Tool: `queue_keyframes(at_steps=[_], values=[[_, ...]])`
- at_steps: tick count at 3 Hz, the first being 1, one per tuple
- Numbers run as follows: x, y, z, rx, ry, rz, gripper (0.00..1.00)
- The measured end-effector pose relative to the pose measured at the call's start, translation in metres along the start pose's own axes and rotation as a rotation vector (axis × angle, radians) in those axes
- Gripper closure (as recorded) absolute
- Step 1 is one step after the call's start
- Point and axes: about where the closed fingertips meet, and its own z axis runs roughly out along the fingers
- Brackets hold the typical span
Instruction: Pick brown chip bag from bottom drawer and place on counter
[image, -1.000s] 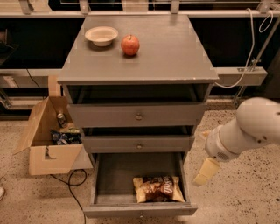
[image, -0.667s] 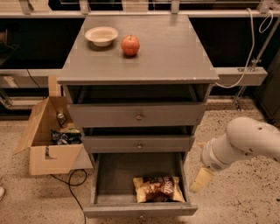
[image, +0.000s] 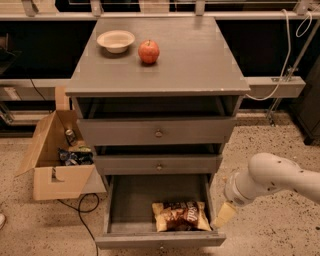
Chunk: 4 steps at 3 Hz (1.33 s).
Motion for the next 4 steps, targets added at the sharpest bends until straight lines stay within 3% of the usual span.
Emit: queue_keyframes(at_steps=[1,2,3,4], values=[[0.006,-0.011,0.023,-0.027,-0.001,0.001,0.00],[0.017,-0.039,0.089,-0.035,0.008,-0.020,0.00],[0.021,-0.068,0.145,-0.025,-0.018,-0.044,0.00],[0.021,-0.084,0.197,-0.045,-0.055,-0.056,0.00]])
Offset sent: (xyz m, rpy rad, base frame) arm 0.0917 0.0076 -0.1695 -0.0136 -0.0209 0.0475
